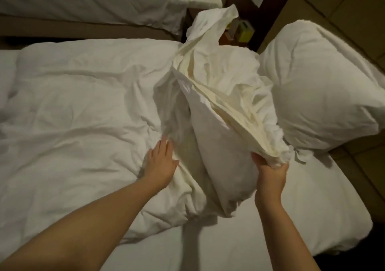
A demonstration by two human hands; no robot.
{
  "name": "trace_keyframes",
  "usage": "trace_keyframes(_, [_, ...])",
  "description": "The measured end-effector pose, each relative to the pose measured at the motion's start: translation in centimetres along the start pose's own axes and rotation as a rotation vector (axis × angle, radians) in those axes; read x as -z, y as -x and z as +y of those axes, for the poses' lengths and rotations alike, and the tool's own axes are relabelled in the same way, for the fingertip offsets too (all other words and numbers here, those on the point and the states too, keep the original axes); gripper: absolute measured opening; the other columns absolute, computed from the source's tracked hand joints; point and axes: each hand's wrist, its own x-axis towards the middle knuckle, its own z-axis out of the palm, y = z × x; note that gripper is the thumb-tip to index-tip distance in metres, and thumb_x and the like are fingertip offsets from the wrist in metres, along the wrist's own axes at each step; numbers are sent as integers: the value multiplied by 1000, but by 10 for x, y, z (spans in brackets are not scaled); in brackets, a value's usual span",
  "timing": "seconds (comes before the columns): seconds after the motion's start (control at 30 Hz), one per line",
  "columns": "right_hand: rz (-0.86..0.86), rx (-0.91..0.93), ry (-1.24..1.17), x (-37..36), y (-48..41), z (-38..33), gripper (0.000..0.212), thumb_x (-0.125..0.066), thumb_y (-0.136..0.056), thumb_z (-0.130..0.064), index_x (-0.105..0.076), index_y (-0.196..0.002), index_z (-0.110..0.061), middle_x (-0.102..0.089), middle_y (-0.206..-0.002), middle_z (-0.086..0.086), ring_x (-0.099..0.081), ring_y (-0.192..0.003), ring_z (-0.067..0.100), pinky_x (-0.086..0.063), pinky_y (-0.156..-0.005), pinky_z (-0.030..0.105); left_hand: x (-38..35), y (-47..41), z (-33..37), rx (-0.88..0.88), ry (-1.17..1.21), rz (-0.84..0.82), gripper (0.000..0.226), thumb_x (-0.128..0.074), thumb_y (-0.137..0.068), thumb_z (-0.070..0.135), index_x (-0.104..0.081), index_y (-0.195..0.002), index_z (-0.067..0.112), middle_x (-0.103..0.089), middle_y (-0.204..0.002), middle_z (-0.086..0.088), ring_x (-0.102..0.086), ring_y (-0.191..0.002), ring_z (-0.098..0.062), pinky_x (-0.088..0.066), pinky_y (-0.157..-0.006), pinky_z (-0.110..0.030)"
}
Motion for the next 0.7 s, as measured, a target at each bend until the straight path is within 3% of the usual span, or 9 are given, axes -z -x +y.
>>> trace_keyframes(0.1, [2, -79, -22, -4, -46, 12, 72, -70, -85, -22, -32, -146, -22, -51, -124, -7, -48, -111, 14, -37, -95, 28, -10, -23, 2, -46, -35, -50, 70, -26, -98, 54, 1, -152, 17, 13, -159, -8, 7, -147, -22, -2, -117, -43])
trace_keyframes(0.2, [3, -134, -18, -12, -92, 19, 71, -69, -86, -29, -32, -147, -23, -51, -128, -2, -47, -107, 15, -36, -92, 28, -31, -47, 20, -102, -84, -91, 77, -21, -94, 64, 4, -152, 20, 17, -158, -6, 12, -146, -21, 5, -116, -45])
trace_keyframes(0.27, [-4, -130, -4, -16, -114, 23, 65, -68, -87, -26, -37, -144, -25, -52, -126, -5, -48, -107, 13, -38, -92, 27, -56, -57, 31, -109, -155, -145, 80, -14, -92, 67, 8, -152, 19, 21, -157, -6, 16, -146, -22, 8, -116, -47])
trace_keyframes(0.33, [-2, -113, -21, -21, -128, 32, 60, -68, -86, -21, -42, -139, -28, -54, -127, -10, -52, -113, 12, -41, -101, 30, -86, -60, 36, -84, -256, -203, 80, -7, -90, 67, 5, -153, 18, 20, -157, -8, 17, -145, -26, 11, -114, -51])
trace_keyframes(0.47, [12, -112, -42, -24, -137, 52, 45, -69, -85, -15, -48, -117, -39, -60, -115, -14, -55, -116, 13, -41, -106, 31, -110, -63, 35, -45, -394, -332, 76, -16, -96, 61, 8, -151, 16, 23, -156, -12, 19, -144, -29, 7, -114, -54])
trace_keyframes(0.6, [-6, -120, -48, -27, -129, 50, 47, -69, -84, -23, -43, -118, -44, -58, -123, -13, -54, -118, 13, -41, -107, 34, -99, -64, 35, -50, -362, -351, 76, -16, -95, 61, 11, -151, 16, 23, -156, -10, 16, -145, -27, 5, -114, -51])
trace_keyframes(0.7, [-34, -146, -39, -28, -127, 45, 49, -69, -84, -28, -42, -122, -45, -56, -120, -15, -54, -117, 15, -41, -107, 36, -102, -45, 43, 1, -299, -261, 71, -20, -98, 55, 3, -153, 16, 14, -159, -8, 6, -147, -24, 1, -116, -47])
